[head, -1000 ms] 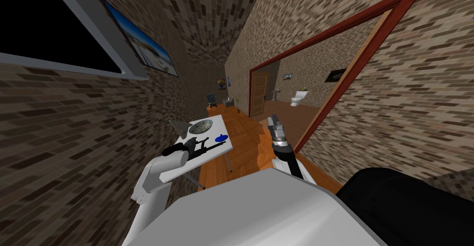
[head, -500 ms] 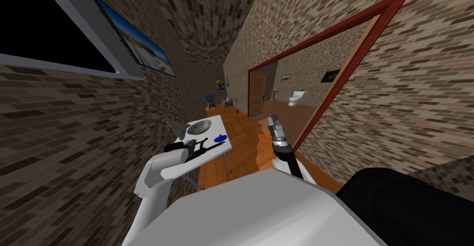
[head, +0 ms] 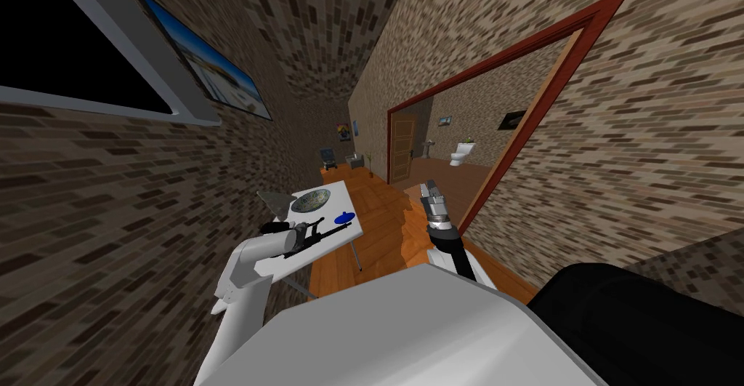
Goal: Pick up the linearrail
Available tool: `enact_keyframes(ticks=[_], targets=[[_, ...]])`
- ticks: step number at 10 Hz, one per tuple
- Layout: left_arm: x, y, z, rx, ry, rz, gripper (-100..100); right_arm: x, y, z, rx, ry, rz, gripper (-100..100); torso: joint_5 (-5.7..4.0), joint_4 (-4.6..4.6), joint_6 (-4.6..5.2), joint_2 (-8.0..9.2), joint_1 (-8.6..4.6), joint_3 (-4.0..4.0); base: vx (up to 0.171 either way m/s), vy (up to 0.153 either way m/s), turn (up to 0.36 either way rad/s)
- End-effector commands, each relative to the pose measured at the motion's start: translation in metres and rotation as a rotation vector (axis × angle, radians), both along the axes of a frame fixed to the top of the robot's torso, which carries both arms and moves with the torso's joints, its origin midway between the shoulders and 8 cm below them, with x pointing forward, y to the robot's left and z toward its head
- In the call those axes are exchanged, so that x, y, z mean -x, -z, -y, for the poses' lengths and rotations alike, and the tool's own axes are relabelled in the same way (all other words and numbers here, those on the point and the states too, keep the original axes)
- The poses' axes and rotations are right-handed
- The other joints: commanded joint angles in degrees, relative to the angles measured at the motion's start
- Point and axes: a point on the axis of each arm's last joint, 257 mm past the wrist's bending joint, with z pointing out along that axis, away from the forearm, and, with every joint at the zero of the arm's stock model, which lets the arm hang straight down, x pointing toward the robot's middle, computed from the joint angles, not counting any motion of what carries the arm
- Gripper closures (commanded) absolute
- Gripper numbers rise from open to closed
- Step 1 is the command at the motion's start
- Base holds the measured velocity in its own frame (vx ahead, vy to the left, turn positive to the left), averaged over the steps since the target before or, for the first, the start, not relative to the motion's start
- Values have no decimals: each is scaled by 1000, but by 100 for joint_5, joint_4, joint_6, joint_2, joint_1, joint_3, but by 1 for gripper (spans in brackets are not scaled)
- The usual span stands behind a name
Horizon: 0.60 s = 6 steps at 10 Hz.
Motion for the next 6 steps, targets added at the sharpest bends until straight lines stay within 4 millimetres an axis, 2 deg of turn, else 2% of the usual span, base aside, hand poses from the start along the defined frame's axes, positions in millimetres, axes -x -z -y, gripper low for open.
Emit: enact_keyframes(ticks=[1, 6], targets=[[7, 6, 0, 8, -7, -41, -100, 0, 0, 0, 0, 0, 0, 0, 0, 0, 0, 0, 0, 0, 8, -2, -30], [25, 24, 1, 41, -33, -175, -100, 0, 0, 0, 0, 0, 0, 0, 0, -1, -1, -6, 0, -3, 20, -3, -51]])
